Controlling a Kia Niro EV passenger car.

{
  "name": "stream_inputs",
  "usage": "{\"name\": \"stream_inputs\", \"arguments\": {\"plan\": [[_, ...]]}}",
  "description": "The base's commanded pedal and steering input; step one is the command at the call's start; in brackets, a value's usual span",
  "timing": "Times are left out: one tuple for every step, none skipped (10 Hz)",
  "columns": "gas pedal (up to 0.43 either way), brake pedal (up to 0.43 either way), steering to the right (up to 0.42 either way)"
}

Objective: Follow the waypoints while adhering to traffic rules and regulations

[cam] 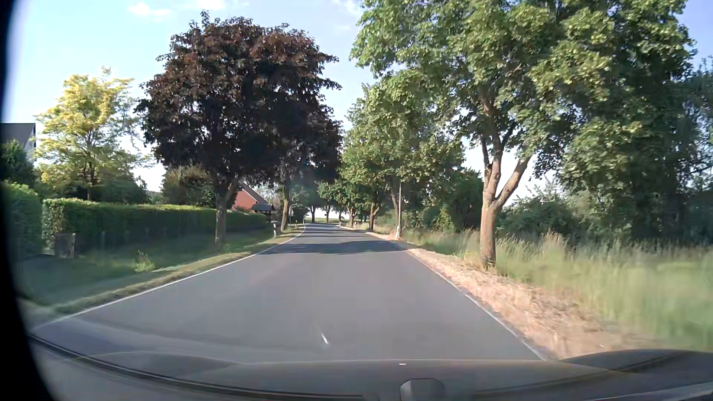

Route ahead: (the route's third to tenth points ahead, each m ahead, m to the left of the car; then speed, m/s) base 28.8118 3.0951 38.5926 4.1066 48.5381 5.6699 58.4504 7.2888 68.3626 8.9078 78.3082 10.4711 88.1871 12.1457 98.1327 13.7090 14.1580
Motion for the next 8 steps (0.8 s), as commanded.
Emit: {"name": "stream_inputs", "arguments": {"plan": [[0.189,0.006,-0.016],[0.189,0.006,-0.016],[0.189,0.006,-0.016],[0.189,0.006,-0.016],[0.189,0.006,-0.016],[0.189,0.006,-0.016],[0.189,0.006,-0.016],[0.189,0.006,-0.016]]}}
